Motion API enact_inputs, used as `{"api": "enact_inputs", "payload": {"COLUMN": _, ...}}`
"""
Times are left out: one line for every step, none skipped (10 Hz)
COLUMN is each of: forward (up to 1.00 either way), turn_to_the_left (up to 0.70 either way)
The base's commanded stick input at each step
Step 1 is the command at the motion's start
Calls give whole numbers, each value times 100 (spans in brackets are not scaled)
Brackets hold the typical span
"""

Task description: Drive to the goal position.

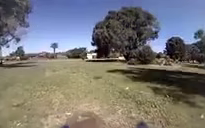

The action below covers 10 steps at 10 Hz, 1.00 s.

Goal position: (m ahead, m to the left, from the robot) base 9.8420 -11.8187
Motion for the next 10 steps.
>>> {"api": "enact_inputs", "payload": {"forward": 100, "turn_to_the_left": 0}}
{"api": "enact_inputs", "payload": {"forward": 100, "turn_to_the_left": 0}}
{"api": "enact_inputs", "payload": {"forward": 100, "turn_to_the_left": 0}}
{"api": "enact_inputs", "payload": {"forward": 100, "turn_to_the_left": 0}}
{"api": "enact_inputs", "payload": {"forward": 100, "turn_to_the_left": 0}}
{"api": "enact_inputs", "payload": {"forward": 100, "turn_to_the_left": 0}}
{"api": "enact_inputs", "payload": {"forward": 100, "turn_to_the_left": 0}}
{"api": "enact_inputs", "payload": {"forward": 100, "turn_to_the_left": 0}}
{"api": "enact_inputs", "payload": {"forward": 100, "turn_to_the_left": 0}}
{"api": "enact_inputs", "payload": {"forward": 100, "turn_to_the_left": 0}}
